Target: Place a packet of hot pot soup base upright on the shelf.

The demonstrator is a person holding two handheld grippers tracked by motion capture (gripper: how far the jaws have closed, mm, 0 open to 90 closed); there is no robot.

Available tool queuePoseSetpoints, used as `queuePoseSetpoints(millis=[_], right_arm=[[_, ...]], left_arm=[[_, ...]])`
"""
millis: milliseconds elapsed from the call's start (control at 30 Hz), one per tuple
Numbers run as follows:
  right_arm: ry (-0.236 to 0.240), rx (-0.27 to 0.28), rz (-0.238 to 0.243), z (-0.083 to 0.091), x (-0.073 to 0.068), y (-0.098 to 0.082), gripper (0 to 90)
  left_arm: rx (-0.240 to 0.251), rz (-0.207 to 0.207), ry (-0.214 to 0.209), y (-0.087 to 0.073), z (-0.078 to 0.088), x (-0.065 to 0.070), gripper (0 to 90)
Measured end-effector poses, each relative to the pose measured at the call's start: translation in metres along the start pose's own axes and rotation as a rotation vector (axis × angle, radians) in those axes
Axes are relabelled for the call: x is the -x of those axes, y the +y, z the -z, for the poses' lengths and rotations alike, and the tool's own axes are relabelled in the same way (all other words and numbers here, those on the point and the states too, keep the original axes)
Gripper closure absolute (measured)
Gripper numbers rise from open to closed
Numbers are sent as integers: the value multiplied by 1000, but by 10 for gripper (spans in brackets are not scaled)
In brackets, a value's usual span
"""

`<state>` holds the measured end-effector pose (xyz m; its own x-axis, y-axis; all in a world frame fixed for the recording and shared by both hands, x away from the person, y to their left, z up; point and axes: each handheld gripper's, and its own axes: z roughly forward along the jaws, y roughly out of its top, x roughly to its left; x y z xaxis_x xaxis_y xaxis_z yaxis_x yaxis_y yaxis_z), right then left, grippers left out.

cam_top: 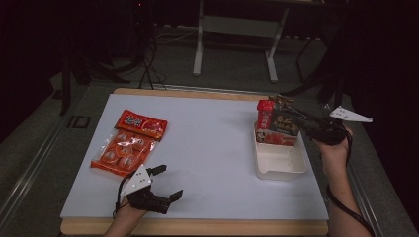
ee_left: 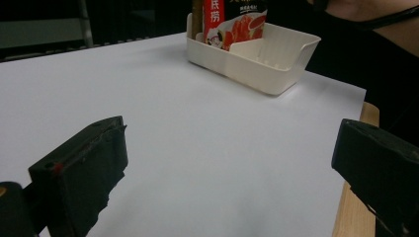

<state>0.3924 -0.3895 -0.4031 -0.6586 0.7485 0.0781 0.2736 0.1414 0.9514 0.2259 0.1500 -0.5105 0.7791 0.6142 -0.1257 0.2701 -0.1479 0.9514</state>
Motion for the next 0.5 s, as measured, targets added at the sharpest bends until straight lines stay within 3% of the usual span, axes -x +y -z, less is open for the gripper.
queuePoseSetpoints(millis=[133,367,467,500], right_arm=[[-1,29,17,8,-6,14,444],[24,45,51,14,-33,42,361],[36,55,59,13,-43,48,301],[47,62,73,10,-57,54,208]], left_arm=[[-2,-7,2,1,0,1,13],[-15,-51,17,3,0,2,13],[-14,-44,13,4,1,2,13],[-7,-29,8,5,3,2,14]])
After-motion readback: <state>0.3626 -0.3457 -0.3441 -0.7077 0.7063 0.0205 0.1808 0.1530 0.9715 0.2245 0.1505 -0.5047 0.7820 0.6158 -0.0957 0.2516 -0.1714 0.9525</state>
